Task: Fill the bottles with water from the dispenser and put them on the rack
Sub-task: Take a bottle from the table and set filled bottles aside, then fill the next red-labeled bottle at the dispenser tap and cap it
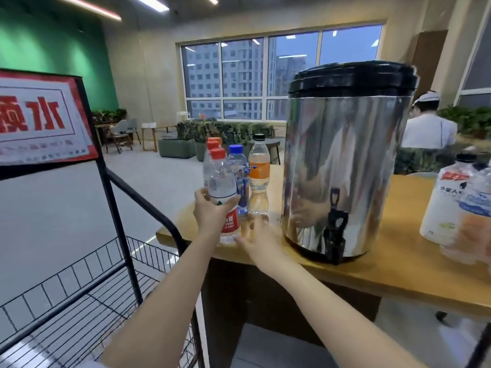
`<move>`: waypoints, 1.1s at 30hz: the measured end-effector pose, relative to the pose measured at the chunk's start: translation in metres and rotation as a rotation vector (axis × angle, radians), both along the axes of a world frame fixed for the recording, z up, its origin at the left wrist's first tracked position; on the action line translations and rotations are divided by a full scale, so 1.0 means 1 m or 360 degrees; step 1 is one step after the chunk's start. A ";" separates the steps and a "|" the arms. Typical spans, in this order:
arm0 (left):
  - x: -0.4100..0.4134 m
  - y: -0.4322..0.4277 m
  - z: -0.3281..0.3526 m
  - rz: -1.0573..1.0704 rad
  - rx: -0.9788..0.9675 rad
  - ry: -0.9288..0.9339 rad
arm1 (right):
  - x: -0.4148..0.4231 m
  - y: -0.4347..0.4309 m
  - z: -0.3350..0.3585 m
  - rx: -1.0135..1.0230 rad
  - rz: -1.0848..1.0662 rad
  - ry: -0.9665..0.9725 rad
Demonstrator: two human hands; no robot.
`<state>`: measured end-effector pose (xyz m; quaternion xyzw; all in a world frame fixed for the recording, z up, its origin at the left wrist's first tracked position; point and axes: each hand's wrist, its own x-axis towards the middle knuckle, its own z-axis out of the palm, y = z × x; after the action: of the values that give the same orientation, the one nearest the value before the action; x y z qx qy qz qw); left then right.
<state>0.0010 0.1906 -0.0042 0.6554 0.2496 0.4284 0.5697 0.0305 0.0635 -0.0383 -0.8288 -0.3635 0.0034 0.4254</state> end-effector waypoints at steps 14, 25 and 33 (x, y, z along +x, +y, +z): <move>0.030 0.037 -0.043 -0.0051 0.0347 0.0358 | 0.064 0.075 -0.015 -0.0197 -0.0371 -0.0192; 0.003 -0.013 -0.024 0.0003 0.0628 0.0254 | 0.021 0.003 0.013 -0.0097 -0.0081 -0.0481; -0.049 -0.144 0.020 -0.0148 0.0816 -0.0213 | -0.043 -0.147 0.035 0.0214 -0.0040 -0.0769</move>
<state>-0.0480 0.0467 0.0160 0.7594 0.0643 0.4932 0.4194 -0.0128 -0.0838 -0.0035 -0.7798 -0.4437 -0.2241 0.3804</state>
